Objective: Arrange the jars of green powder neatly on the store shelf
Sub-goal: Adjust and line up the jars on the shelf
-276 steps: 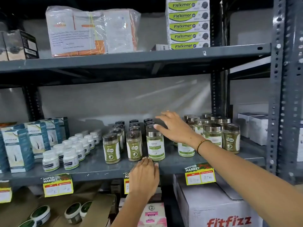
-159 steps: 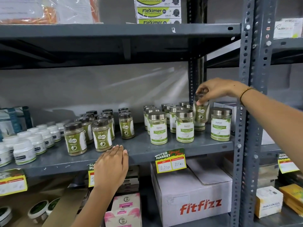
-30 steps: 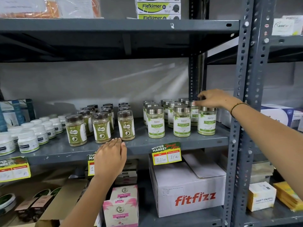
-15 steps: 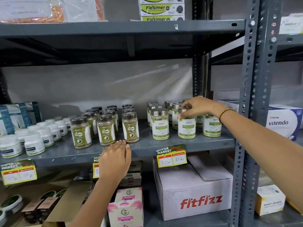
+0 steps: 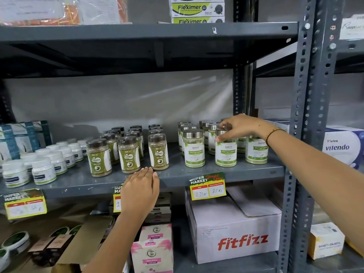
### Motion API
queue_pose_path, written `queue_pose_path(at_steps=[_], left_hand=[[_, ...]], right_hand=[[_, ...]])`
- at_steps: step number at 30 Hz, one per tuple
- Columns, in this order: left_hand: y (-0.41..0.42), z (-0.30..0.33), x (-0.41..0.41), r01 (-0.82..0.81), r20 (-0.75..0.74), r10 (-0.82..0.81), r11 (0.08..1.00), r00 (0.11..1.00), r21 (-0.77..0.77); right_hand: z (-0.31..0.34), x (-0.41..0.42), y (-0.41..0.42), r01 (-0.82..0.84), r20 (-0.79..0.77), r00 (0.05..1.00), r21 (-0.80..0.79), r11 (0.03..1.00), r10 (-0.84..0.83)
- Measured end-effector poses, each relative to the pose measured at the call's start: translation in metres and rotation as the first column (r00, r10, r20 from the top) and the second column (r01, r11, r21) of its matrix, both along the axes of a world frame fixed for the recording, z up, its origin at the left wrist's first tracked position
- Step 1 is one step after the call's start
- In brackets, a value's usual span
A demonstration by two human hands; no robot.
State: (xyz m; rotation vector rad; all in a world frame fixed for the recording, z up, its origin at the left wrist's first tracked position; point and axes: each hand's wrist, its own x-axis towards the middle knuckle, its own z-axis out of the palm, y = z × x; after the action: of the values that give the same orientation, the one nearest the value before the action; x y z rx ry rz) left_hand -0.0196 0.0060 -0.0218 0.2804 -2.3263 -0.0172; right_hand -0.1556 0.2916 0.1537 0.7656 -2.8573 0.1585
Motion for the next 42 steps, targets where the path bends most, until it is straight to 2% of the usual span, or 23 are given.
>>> queue_pose_path(at_steps=[2, 4, 7, 9, 14, 18, 25, 42], left_hand=[[0.000, 0.001, 0.001, 0.000, -0.001, 0.000, 1.000, 1.000, 0.002], [0.000, 0.001, 0.002, 0.012, -0.013, -0.012, 1.000, 1.000, -0.009], [-0.006, 0.002, 0.002, 0.010, -0.025, -0.011, 1.000, 1.000, -0.020], [-0.008, 0.003, 0.000, -0.003, -0.024, 0.002, 1.000, 1.000, -0.027], [0.001, -0.001, 0.000, 0.016, -0.010, -0.016, 1.000, 1.000, -0.010], [-0.003, -0.001, -0.002, 0.025, -0.003, -0.025, 1.000, 1.000, 0.001], [-0.004, 0.000, -0.002, 0.033, -0.005, -0.033, 0.999, 0.999, -0.002], [-0.004, 0.000, -0.002, 0.029, 0.000, -0.029, 1.000, 1.000, 0.006]], right_hand=[[0.005, 0.004, -0.003, 0.000, -0.023, 1.000, 0.012, 1.000, 0.000], [0.009, 0.010, -0.013, -0.037, -0.134, 0.991, -0.052, 0.998, 0.029], [0.011, 0.018, -0.049, -0.194, -0.325, 0.935, -0.138, 0.971, 0.141], [0.012, 0.025, -0.077, -0.288, -0.359, 0.906, -0.137, 0.948, 0.224], [0.009, 0.043, -0.131, -0.388, -0.243, 0.890, 0.046, 0.921, 0.387], [0.006, 0.041, -0.164, -0.433, -0.144, 0.885, 0.101, 0.896, 0.444], [0.006, 0.038, -0.178, -0.445, -0.028, 0.894, 0.058, 0.894, 0.447], [0.006, 0.035, -0.179, -0.412, -0.053, 0.909, 0.023, 0.911, 0.412]])
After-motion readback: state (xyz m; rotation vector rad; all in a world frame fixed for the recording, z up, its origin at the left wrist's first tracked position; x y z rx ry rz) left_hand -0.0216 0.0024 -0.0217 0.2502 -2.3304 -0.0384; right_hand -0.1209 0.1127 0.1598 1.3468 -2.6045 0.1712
